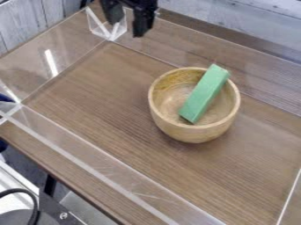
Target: Put the green block in the brown bowl
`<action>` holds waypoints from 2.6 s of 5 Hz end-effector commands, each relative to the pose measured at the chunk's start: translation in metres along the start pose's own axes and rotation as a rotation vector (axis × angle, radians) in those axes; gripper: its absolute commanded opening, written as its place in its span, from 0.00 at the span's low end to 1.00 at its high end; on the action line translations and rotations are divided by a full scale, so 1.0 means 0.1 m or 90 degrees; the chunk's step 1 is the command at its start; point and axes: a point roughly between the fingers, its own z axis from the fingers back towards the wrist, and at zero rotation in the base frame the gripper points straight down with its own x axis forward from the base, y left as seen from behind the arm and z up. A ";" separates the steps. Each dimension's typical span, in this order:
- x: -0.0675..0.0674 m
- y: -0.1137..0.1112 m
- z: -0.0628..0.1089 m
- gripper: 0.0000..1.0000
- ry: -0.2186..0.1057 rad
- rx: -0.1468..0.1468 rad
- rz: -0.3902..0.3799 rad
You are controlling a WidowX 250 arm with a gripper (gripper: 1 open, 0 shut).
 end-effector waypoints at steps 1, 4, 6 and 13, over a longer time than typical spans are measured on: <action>0.00 0.09 0.05 1.00 -0.026 0.060 0.009; -0.15 -0.01 -0.16 1.00 0.048 0.074 0.098; 0.08 0.20 -0.26 1.00 0.035 0.046 0.186; 0.25 0.11 -0.87 0.00 0.056 0.086 0.202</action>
